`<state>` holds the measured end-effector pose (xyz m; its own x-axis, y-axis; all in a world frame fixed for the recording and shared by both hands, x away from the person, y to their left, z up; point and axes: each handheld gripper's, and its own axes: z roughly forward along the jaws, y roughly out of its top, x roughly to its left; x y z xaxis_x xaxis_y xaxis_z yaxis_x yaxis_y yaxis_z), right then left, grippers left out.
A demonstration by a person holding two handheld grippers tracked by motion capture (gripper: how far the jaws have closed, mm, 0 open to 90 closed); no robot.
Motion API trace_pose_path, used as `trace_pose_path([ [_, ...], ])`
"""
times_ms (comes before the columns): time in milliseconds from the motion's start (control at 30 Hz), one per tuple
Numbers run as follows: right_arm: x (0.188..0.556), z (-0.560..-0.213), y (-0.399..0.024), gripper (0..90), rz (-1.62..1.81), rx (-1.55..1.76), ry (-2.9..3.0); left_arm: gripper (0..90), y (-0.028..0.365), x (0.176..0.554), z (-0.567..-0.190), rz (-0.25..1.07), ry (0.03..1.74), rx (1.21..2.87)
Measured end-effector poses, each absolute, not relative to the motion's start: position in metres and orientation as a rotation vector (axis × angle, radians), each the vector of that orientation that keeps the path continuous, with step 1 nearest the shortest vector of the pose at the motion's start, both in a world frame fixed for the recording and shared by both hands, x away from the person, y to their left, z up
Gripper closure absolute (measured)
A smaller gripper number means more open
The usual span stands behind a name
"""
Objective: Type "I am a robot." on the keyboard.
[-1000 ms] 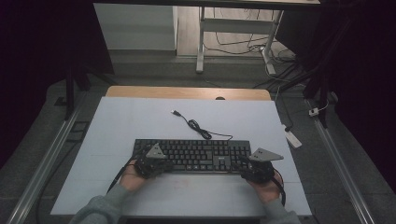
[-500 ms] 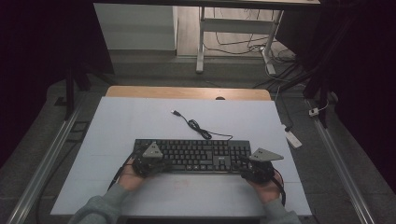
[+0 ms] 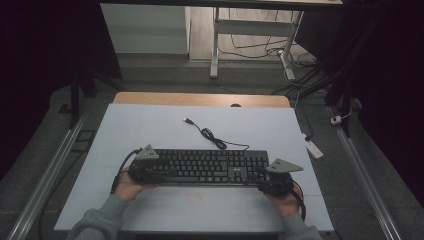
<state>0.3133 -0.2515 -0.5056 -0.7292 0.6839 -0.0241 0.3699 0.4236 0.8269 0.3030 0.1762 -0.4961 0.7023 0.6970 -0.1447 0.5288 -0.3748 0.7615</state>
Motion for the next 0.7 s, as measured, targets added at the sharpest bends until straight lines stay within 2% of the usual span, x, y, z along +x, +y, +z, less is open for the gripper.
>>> trace_pose_path([
  [233,0.313,-0.505,-0.252,58.6,1.221,0.905,2.323,39.0,0.190,0.305,-0.494,0.250,0.987,2.049],
  [700,0.313,-0.505,-0.252,58.6,1.219,0.908,2.320,37.4,0.193,0.306,-0.492,0.265,1.000,2.050],
])
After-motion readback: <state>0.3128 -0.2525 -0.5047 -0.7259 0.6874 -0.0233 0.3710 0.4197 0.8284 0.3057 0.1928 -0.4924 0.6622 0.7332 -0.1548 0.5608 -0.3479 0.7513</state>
